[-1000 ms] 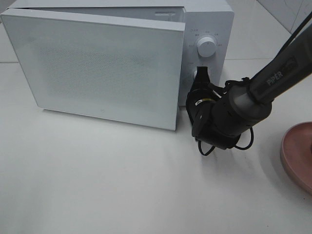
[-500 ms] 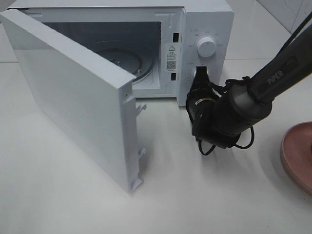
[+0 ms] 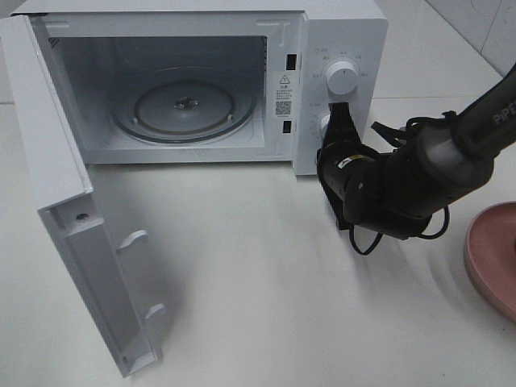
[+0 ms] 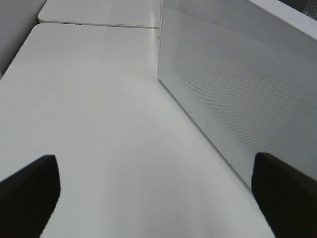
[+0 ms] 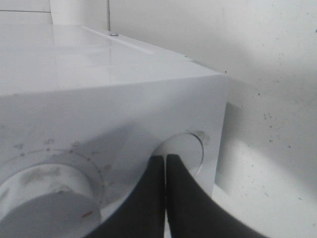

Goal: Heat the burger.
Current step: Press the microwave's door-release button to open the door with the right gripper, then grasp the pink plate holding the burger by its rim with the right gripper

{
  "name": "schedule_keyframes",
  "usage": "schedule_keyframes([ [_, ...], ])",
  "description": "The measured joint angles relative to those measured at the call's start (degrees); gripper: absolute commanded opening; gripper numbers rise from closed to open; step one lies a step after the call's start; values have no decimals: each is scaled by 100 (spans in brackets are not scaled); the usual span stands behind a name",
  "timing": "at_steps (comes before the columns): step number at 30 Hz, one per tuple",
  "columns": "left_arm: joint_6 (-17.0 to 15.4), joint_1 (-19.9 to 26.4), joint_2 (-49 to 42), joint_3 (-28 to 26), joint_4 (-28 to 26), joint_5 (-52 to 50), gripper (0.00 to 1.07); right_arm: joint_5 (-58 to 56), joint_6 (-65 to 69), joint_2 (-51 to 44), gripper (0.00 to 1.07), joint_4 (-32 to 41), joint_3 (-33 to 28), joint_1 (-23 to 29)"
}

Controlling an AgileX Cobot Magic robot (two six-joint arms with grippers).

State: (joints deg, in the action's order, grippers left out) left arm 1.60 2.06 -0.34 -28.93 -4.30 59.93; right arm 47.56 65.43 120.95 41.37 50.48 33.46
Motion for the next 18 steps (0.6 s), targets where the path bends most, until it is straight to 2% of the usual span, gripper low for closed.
schedule_keyframes([
  [3, 0, 0, 0, 0, 0, 0, 98, -74, 0, -275, 1, -246, -241, 0],
  [12, 0, 0, 0, 0, 0, 0, 98, -642, -138, -716, 2, -395, -733, 0],
  [18, 0, 0, 0, 0, 0, 0, 98, -1564, -1008, -1272, 3, -584, -1026, 0],
])
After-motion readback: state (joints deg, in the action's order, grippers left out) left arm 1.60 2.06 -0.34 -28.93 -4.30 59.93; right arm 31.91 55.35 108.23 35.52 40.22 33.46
